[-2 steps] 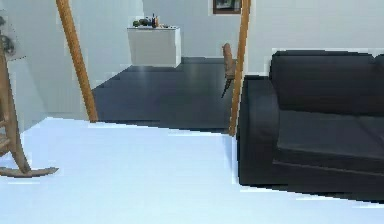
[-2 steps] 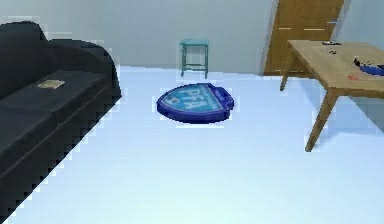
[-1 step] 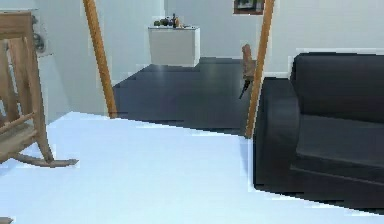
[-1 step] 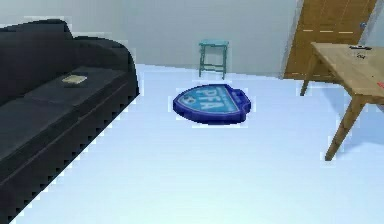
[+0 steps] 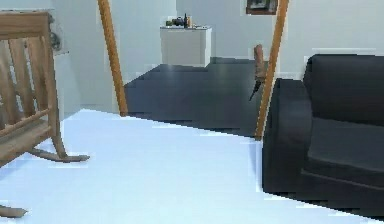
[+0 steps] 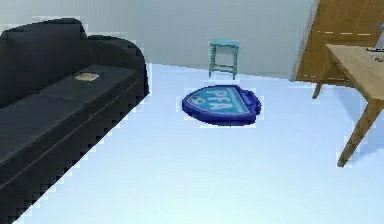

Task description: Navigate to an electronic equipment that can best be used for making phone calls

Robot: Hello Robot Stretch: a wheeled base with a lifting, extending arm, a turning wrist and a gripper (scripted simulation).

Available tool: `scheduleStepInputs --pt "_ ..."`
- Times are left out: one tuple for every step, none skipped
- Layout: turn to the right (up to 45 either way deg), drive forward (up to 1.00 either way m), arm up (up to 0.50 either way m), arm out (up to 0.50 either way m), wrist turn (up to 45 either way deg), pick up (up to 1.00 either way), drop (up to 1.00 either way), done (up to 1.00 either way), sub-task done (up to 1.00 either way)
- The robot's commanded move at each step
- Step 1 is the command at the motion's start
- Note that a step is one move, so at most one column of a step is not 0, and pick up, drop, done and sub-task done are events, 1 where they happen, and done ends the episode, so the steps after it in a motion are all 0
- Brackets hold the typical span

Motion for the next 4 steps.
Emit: scheduleStepInputs --pt "0.0 1.00 0.00 0.00 0.0 0.00 0.00 0.00 0.00" --pt "0.0 1.00 0.00 0.00 0.0 0.00 0.00 0.00 0.00" --pt "21.0 0.00 0.00 0.00 0.0 0.00 0.00 0.00 0.00" --pt "0.0 1.00 0.00 0.00 0.0 0.00 0.00 0.00 0.00"
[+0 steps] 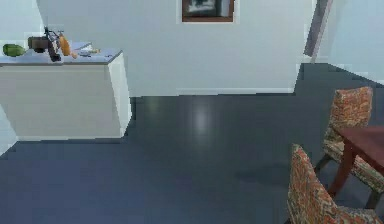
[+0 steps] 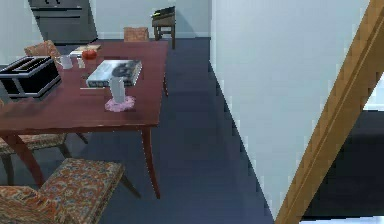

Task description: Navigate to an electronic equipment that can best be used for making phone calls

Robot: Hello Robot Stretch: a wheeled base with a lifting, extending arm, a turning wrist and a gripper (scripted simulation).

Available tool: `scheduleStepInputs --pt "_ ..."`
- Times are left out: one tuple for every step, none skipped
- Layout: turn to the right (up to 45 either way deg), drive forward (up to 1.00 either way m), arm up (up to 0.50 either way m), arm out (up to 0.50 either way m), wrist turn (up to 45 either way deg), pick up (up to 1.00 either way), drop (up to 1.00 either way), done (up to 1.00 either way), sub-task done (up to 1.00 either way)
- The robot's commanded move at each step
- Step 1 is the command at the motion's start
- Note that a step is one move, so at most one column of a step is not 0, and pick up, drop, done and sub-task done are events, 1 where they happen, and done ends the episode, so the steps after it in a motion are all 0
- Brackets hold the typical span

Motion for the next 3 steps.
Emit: scheduleStepInputs --pt "0.0 0.15 0.00 0.00 0.0 0.00 0.00 0.00 0.00" --pt "-3.0 0.00 0.00 0.00 0.0 0.00 0.00 0.00 0.00" --pt "0.0 0.80 0.00 0.00 0.0 0.00 0.00 0.00 0.00"
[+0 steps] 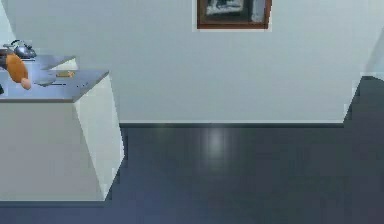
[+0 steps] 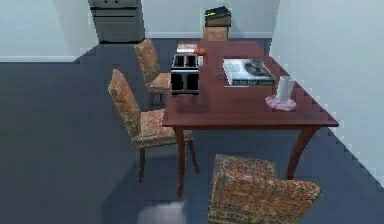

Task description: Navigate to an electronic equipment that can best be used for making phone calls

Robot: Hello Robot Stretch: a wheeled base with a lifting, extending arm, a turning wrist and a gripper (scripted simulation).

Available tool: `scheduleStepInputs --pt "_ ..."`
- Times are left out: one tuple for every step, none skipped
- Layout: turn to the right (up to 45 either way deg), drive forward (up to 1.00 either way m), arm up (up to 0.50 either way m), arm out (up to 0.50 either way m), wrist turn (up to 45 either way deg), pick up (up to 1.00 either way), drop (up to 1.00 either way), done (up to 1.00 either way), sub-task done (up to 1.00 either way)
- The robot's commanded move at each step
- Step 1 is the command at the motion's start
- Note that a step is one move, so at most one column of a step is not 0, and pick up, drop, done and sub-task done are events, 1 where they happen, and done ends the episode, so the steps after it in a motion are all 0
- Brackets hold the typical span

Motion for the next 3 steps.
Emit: scheduleStepInputs --pt "45.0 0.00 0.00 0.00 0.0 0.00 0.00 0.00 0.00" --pt "15.0 0.00 0.00 0.00 0.0 0.00 0.00 0.00 0.00" --pt "0.0 0.20 0.00 0.00 0.0 0.00 0.00 0.00 0.00"
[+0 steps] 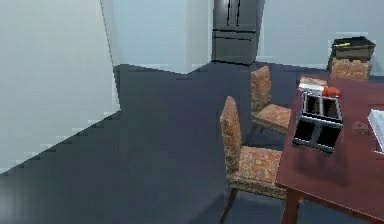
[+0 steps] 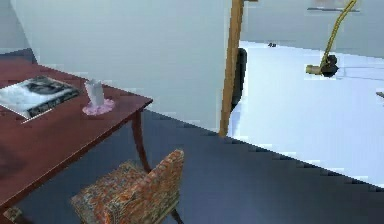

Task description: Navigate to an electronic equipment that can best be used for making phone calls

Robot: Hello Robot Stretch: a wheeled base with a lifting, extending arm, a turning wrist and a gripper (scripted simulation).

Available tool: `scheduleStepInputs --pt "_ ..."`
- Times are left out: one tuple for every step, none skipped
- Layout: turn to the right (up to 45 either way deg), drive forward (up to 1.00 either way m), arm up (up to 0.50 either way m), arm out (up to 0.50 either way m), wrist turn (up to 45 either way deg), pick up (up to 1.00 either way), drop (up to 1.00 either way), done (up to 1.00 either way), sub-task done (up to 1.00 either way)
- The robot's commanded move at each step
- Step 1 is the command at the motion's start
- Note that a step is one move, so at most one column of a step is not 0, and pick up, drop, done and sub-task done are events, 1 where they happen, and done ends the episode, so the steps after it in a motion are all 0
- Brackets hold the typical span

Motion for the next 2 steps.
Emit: scheduleStepInputs --pt "-24.0 0.00 0.00 0.00 0.0 0.00 0.00 0.00 0.00" --pt "0.0 1.00 0.00 0.00 0.0 0.00 0.00 0.00 0.00"
